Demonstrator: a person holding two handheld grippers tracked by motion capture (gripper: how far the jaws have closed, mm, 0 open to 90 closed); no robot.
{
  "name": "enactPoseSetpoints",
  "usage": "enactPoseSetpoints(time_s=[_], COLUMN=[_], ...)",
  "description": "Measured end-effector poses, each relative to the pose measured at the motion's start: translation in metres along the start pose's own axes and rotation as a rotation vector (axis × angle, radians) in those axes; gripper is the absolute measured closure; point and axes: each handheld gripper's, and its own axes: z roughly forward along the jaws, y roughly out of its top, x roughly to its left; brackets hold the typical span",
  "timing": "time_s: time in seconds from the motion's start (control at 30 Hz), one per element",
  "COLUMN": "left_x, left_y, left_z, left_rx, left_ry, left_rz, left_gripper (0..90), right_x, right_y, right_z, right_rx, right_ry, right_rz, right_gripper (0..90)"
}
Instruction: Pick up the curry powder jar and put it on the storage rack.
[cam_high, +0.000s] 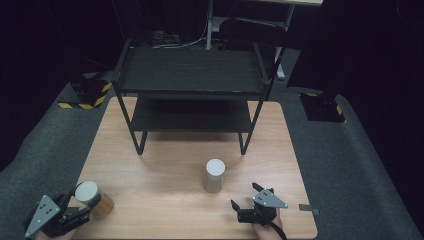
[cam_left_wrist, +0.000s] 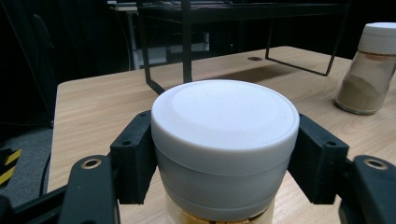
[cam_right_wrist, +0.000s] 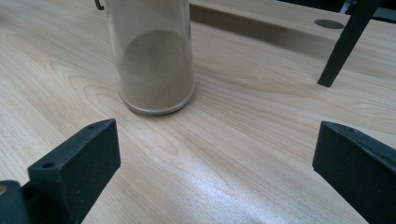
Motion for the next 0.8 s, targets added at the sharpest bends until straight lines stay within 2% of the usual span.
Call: enactPoseSetpoints(time_s=[0.57,0.63,0.8], left_x=[-0.0014,-0.0008,-0.0006], left_y=[-0.0015,-0.0031,-0.0031], left_z=[0.0001,0.0001,0.0002], left_rx=[-0.009,-0.016,-0.017], left_ry=[0.009,0.007,0.006], left_rz=[-0.015,-0.030,-0.033], left_gripper=[33.6,33.6,33.7], right_x=[0.0010,0.0015,0.0018], right_y=[0.0007,0.0016,0.0030], right_z=[0.0003,0.0004,-0.0001], right_rx=[0.004,0.010,0.022], right_ry=[-0.005,-0.009,-0.022], right_rz=[0.000,-0.004,-0.003], right_gripper=[0.4,0.3,0.4])
